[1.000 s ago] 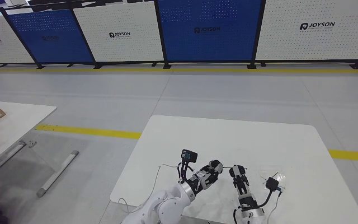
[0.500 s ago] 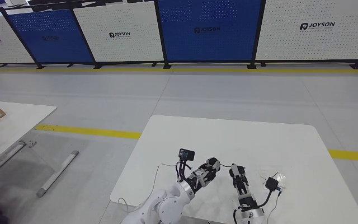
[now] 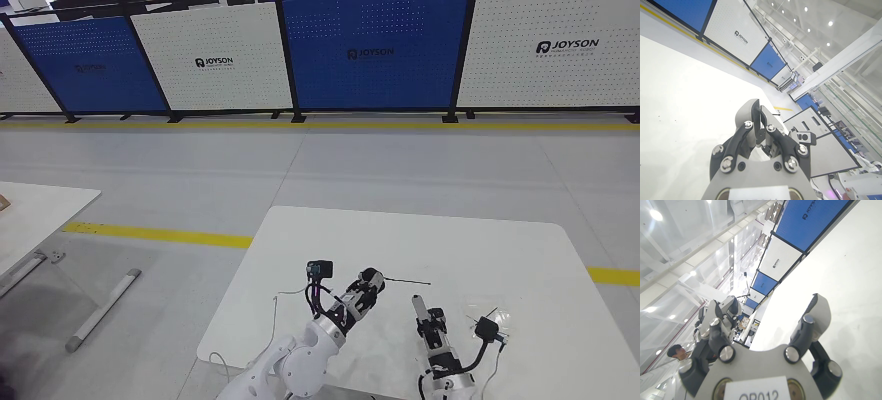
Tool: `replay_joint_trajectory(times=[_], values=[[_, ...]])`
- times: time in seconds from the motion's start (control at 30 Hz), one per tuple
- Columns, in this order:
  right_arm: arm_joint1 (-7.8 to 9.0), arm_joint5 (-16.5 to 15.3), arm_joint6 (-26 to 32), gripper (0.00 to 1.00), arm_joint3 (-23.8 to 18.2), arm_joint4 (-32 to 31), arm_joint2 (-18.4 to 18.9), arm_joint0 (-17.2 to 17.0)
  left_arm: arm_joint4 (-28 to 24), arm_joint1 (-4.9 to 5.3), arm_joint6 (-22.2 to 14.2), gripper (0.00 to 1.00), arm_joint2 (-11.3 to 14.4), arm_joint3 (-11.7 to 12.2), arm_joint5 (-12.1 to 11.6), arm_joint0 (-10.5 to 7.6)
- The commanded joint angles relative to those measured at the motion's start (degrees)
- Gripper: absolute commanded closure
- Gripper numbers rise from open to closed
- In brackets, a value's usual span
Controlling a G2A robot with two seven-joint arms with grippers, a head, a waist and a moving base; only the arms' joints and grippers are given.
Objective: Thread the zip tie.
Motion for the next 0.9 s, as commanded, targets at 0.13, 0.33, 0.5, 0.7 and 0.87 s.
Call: replay_joint_trajectory(times=[0.13, 0.33, 0.5, 0.7, 0.87], values=[[0.11, 1.1, 0.6, 0.00, 0.1, -2.6, 0.1, 0.5, -0.7, -0.06, 0.2, 1.00, -0.1, -0.1, 0.0, 0.05], [0.54, 0.1, 1.3, 0.00, 1.4, -12.6, -0.4, 2.2, -9.9, -0.33, 1.5, 1.00, -2.5, -2.2, -0.7, 1.28], [1.03, -1.0, 1.7, 0.00, 1.9, -19.5, 0.0, 3.2, -13.8, -0.18, -0.5, 1.00, -4.1, -3.7, -2.0, 2.50], [1.06, 0.6, 0.4, 0.00, 2.2, -22.1, 0.0, 3.3, -15.9, -0.16, -3.2, 1.00, -4.0, -4.0, -2.4, 2.50], [1.06, 0.6, 0.4, 0.00, 2.2, -22.1, 0.0, 3.3, -15.9, -0.16, -3.2, 1.00, -4.0, -4.0, -2.4, 2.50]])
